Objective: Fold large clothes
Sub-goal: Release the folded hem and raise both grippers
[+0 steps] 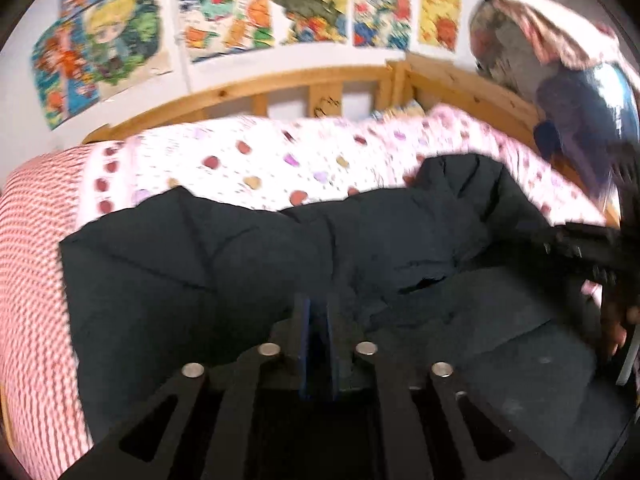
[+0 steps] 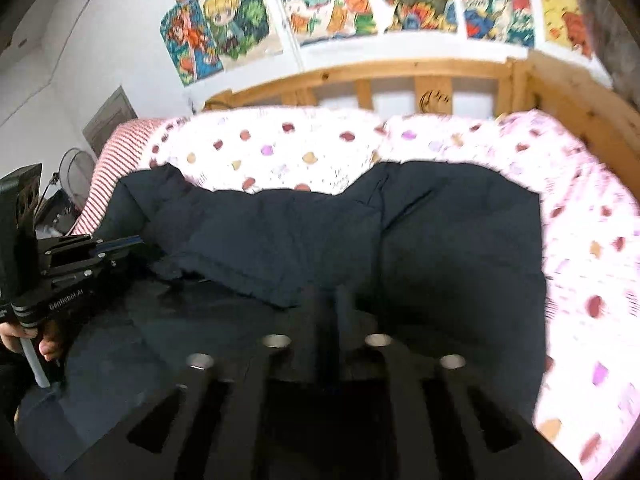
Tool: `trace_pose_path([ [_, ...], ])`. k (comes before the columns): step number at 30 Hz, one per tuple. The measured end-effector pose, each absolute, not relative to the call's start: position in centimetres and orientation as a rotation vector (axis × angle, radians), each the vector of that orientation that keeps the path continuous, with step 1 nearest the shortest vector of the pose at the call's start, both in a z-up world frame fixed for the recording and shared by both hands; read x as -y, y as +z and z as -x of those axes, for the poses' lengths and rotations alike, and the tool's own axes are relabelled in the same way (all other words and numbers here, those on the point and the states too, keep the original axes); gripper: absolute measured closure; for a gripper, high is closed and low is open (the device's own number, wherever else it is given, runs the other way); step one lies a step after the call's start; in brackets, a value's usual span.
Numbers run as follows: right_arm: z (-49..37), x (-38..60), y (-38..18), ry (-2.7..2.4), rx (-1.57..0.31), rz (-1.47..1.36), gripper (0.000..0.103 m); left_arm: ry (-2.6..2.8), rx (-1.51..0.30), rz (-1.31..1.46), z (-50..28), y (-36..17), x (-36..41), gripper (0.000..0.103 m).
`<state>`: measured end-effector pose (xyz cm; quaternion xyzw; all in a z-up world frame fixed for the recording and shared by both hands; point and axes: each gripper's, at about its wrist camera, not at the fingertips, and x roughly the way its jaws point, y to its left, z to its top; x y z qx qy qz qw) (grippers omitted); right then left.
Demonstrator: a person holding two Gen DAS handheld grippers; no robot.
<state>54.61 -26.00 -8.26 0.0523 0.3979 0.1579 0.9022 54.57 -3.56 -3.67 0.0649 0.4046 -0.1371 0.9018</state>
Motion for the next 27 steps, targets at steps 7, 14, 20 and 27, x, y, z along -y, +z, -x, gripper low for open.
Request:
trace_pose_path([
  [7, -48.9, 28.6, -2.6, 0.331, -0.705, -0.075, 0.052, -0.279, -0.739, -0.038, -49.3, 0.7, 3.1, 0.033],
  [14, -42.5, 30.3, 2.0, 0.344, -0.63, -0.07, 0.037, -0.288, -0.664, -0.004, -42.1, 4.8, 2.0, 0.012],
  [20, -37.5, 31.0, 4.0, 0.351, -0.583, -0.066, 0.023, -0.27, -0.615, -0.009, -36.9, 6.8, 1.6, 0.0],
  [27, -32.3, 31.1, 5.5, 0.362, -0.545, -0.064, 0.015, -0.269, -0.581, -0.027, -31.5, 8.1, 1.6, 0.0],
])
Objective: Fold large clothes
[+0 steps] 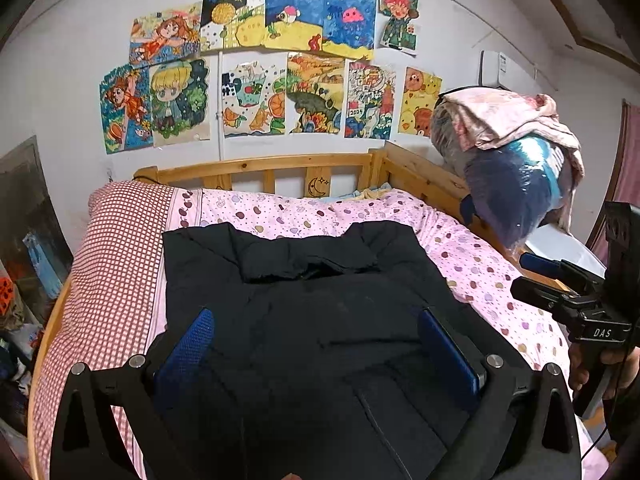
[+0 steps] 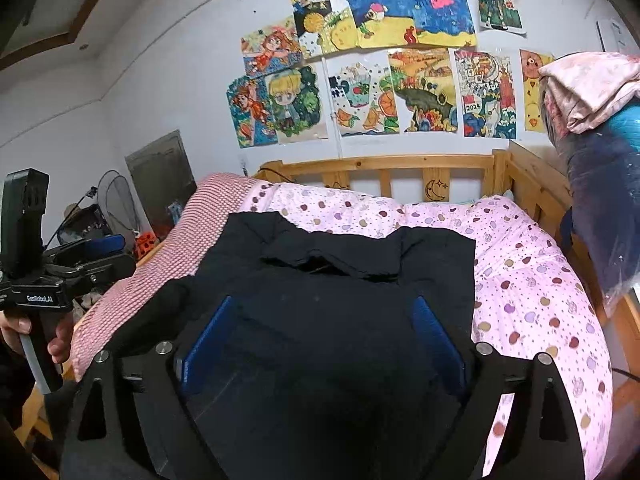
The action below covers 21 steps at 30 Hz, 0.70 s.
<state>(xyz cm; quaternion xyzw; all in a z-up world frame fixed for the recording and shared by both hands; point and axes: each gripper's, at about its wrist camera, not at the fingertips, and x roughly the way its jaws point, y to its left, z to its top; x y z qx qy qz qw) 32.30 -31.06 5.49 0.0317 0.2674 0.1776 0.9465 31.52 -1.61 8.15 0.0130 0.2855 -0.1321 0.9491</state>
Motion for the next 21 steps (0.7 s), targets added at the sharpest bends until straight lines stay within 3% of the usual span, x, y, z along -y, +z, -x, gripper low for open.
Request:
trace_pose_path([
  [21, -17.3, 31.8, 3.4, 0.337, -0.52, -0.008, 0.012, -0.285, -0.569, -0.119, -17.3, 5.1, 2.3, 0.0],
])
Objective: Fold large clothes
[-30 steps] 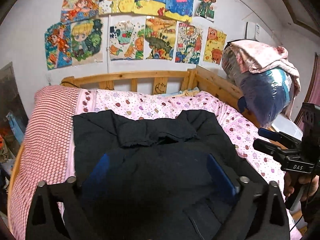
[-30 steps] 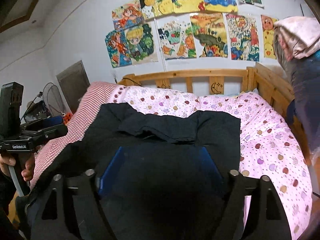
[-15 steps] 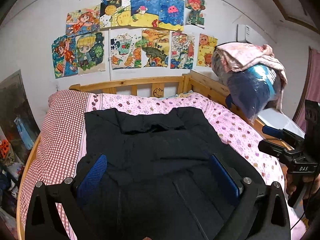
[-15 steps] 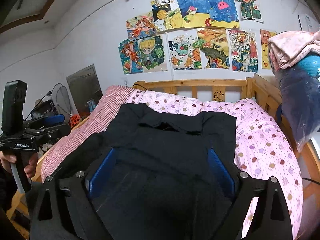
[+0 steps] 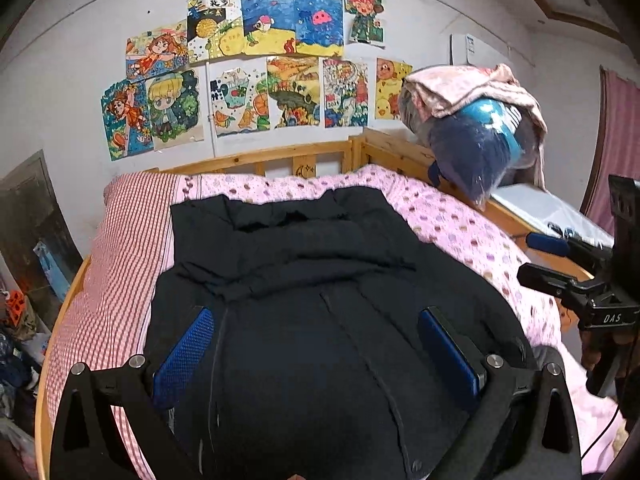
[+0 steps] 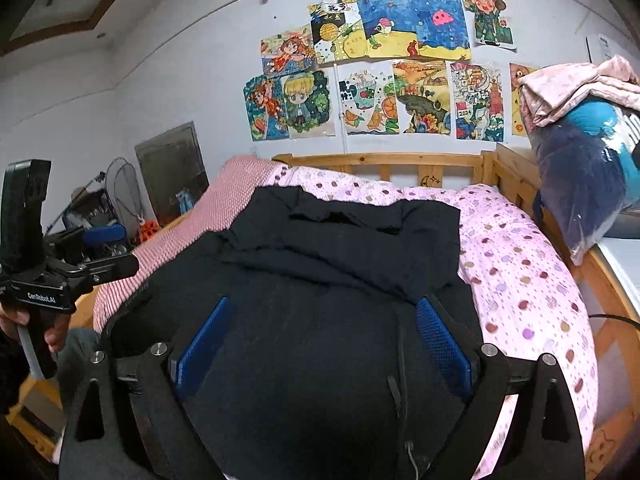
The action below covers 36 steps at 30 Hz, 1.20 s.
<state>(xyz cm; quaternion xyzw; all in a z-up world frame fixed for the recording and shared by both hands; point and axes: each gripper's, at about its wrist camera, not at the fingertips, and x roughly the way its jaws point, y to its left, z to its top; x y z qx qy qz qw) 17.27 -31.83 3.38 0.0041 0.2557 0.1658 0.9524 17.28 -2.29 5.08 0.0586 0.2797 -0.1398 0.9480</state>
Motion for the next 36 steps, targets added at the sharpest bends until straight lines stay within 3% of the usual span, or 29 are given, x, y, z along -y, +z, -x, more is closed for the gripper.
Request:
trace_pose_path([
  [10, -12.1, 33.9, -1.4, 0.282, -0.584, 0.023, 0.012, -0.282, -0.595, -0.17, -12.7, 0.5, 0.9, 0.0],
  [36, -9.2, 33.7, -8.2, 0.269, -0.723, 0.136, 0.012, -0.262, -0.674, -0.338, -8.2, -7.3, 0.7, 0.0],
])
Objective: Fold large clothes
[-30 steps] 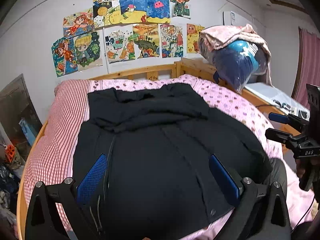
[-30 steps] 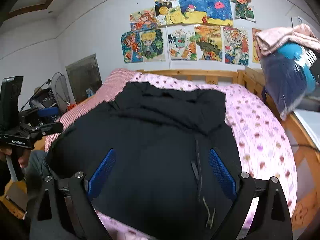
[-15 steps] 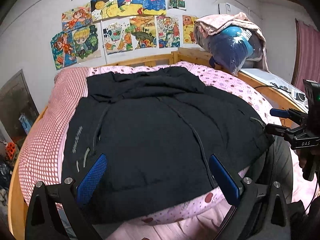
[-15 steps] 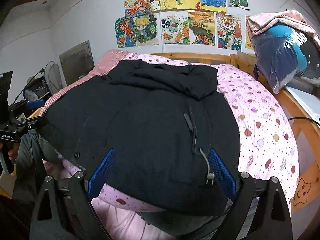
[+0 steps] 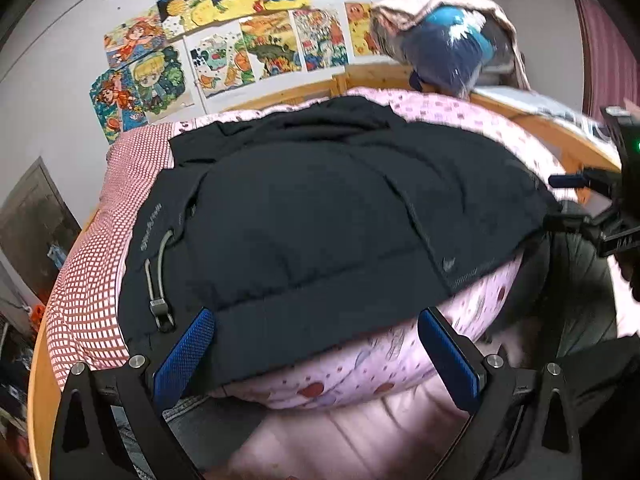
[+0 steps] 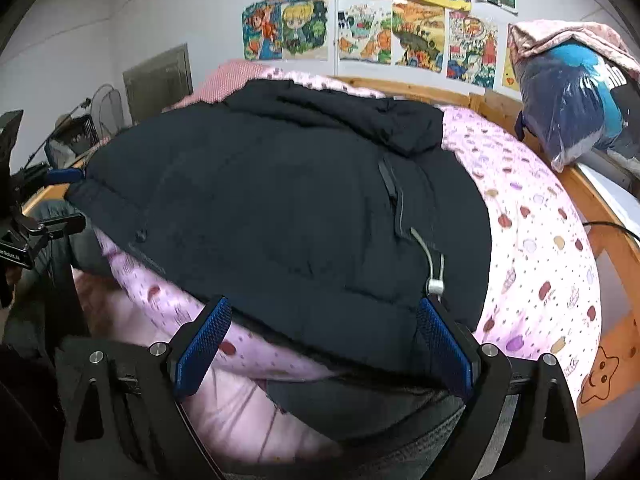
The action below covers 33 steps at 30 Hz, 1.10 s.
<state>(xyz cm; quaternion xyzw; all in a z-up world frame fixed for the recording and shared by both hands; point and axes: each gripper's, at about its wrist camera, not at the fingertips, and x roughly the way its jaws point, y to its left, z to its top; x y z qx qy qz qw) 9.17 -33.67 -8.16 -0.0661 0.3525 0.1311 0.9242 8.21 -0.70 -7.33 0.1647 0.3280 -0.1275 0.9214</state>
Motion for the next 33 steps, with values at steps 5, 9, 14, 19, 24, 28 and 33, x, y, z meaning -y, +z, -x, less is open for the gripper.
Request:
trace_pose_path([
  [5, -9.2, 33.9, -9.6, 0.249, -0.765, 0.163, 0.012, -0.235, -0.704, -0.411, -8.4, -9.0, 1.0, 0.0],
  [9, -9.4, 34.0, -10.3, 0.232, -0.786, 0.184, 0.012, -0.214, -0.726, -0.447, -8.6, -10.1, 1.2, 0.0],
  [14, -9.2, 33.3, -10.9, 0.197, -0.788, 0.267, 0.012, -0.17, -0.75, -0.469, -9.0, -11.1, 1.4, 0.0],
  [19, -8.9, 32.0, -11.6, 0.151, -0.779, 0.389, 0.012, -0.154, -0.743, -0.48, -9.2, -11.4, 1.6, 0.0],
  [24, -8.8, 30.9, -12.0, 0.09, -0.751, 0.461, 0.012, -0.153, -0.738, -0.472, -9.6, -11.4, 1.2, 0.0],
  [28, -8.5, 30.2, -12.0, 0.063, -0.723, 0.49, 0.012, -0.153, -0.734, -0.47, -9.7, -11.5, 1.0, 0.0],
  [33, -7.4, 29.3, -12.7, 0.094, -0.73, 0.579, 0.012, -0.155, -0.732, -0.465, -9.6, -11.5, 0.7, 0.0],
])
